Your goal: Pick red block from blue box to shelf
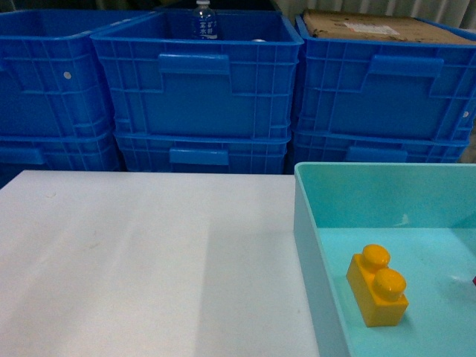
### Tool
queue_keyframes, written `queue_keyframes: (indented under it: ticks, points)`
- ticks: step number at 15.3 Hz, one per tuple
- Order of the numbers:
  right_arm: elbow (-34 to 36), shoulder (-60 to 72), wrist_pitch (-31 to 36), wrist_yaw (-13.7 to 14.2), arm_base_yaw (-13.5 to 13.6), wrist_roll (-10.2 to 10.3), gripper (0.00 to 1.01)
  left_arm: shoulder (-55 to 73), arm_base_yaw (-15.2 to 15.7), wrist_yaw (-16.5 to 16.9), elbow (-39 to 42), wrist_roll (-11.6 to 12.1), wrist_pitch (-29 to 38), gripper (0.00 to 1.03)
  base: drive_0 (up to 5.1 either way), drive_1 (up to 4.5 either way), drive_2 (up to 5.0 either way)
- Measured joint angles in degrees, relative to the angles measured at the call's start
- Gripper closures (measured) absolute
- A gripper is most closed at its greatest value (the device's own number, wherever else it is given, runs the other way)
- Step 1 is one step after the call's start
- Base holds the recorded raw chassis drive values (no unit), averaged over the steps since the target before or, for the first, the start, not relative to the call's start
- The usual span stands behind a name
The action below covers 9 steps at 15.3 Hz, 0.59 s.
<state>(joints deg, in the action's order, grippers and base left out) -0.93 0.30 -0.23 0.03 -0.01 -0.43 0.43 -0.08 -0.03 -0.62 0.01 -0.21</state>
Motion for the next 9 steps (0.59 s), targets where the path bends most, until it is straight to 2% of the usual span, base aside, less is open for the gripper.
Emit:
queue_keyframes:
  ticks: [9]
  points:
    - [0.0,0.0,0.0,0.0,0.0,0.0,0.03,0.0,0.0,0.0,0.0,0.0,0.0,0.05,0.0,0.00,0.0]
